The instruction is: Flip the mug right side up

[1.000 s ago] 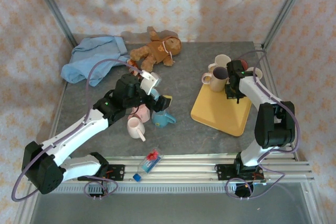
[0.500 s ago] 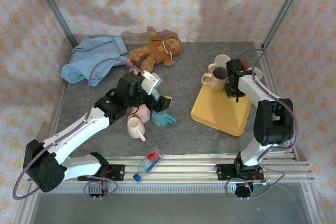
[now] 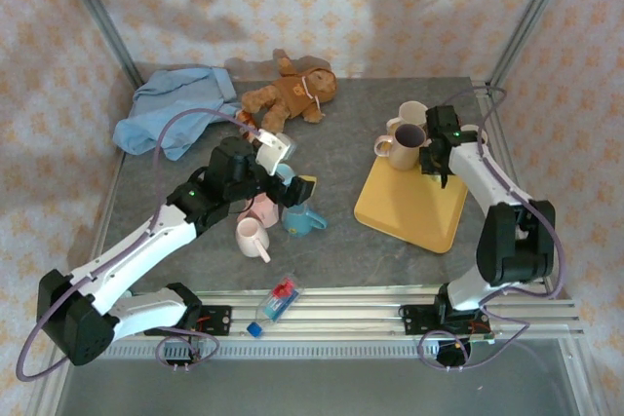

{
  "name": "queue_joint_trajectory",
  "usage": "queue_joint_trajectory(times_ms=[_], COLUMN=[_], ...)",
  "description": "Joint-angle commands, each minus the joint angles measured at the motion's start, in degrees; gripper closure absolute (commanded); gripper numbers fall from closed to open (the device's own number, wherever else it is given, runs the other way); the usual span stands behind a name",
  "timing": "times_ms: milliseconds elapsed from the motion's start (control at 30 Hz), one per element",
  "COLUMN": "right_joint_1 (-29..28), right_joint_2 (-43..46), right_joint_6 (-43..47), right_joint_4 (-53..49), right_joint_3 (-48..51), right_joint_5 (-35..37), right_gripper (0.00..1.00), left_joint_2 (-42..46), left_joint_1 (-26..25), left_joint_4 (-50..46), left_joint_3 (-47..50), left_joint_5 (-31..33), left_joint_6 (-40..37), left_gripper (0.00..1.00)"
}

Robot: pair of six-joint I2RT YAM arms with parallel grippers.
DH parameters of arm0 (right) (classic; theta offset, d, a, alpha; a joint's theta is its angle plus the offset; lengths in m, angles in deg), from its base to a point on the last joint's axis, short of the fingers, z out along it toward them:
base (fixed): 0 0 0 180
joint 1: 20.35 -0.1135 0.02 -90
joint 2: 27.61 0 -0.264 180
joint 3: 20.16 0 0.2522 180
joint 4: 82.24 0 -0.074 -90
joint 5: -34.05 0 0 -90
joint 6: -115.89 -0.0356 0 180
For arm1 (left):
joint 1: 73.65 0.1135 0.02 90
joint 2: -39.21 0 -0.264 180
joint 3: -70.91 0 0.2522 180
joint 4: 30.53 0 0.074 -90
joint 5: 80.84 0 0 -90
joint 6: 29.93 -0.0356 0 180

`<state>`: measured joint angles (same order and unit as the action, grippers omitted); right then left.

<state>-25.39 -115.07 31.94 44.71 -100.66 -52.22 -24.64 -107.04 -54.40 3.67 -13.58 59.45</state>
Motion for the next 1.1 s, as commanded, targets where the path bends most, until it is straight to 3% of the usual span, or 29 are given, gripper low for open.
queue_joint_trajectory(times_ms=[0, 267, 400, 600, 833, 967, 1067], right_joint_1=[0.29, -1.53, -4.66, -10.83, -12.80, -12.85, -12.81], right_joint_2=[5.85, 14.85, 17.75, 23.13, 24.60, 23.87, 23.96], right_joint_6=[-3.09, -10.01, -11.82, -7.88, -10.55, -11.47, -11.83], right_joint_4=[-2.66, -7.27, -9.06, -8.34, -9.89, -11.75, -11.78], right_joint_3=[1.24, 0.46, 0.44, 3.46, 5.51, 4.78, 4.89], right_joint_5=[-1.41, -10.15, -13.67, -20.76, -18.96, -17.19, -15.41], right_gripper=[0.57, 0.58, 0.59, 0.60, 0.60, 0.60, 0.60], left_joint_2=[1.41, -3.55, -5.55, -7.20, -12.54, -17.21, -20.77], left_joint_1=[-0.25, -3.86, -5.85, -10.72, -17.71, -19.17, -20.51], left_joint_4=[-1.77, -18.95, -23.10, -27.43, -37.67, -41.24, -42.03], left_joint_3=[0.46, -8.05, -8.84, -9.40, -16.63, -20.45, -22.90], left_joint_5=[5.74, 21.59, 24.11, 29.36, 35.96, 32.25, 30.56], left_joint_6=[3.47, 19.74, 34.09, 49.21, 64.35, 75.26, 84.13], left_gripper=[0.00, 0.08, 0.16, 0.22, 0.24, 0.31, 0.45])
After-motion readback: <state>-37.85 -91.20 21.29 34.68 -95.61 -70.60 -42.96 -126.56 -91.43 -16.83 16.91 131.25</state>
